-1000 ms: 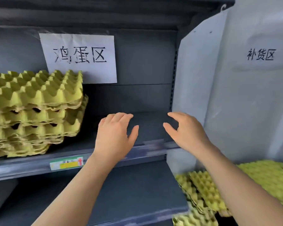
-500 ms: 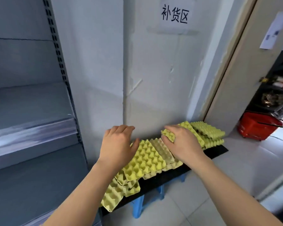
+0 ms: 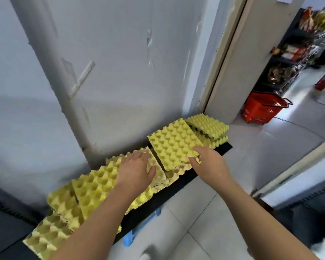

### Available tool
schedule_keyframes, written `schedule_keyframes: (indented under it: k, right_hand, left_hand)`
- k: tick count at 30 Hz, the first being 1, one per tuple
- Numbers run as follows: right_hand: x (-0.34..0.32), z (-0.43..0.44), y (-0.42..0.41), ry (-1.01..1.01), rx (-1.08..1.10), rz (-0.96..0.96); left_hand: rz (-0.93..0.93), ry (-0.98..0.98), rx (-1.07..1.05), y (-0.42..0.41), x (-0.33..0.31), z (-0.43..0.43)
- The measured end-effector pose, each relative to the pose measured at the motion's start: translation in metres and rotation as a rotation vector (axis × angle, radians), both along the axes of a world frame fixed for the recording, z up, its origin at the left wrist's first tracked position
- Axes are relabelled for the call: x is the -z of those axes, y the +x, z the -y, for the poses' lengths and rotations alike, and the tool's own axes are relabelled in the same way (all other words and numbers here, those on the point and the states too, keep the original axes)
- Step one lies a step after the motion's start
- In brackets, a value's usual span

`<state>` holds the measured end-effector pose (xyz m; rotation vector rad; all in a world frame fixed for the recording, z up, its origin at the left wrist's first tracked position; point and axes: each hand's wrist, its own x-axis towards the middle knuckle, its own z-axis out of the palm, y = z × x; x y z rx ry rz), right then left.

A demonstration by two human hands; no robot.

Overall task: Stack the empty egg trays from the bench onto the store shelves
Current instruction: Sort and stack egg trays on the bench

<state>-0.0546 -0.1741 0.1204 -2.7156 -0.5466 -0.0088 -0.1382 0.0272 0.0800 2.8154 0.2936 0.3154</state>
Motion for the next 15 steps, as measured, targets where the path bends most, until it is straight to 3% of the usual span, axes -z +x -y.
schedule_keyframes:
  k: [8,15]
  right_hand:
    - [0.053,0.02,0.128,-0.023,0.057,-0.114]
    - [0.119,0.037,0.237,-0.074,-0.008,-0.191]
  left_hand:
    - [-0.263,-0.109,-0.001,0.13,0.057,0.013]
    - [-0.447,-0.282,-0.136,0.214,0.128,0.031]
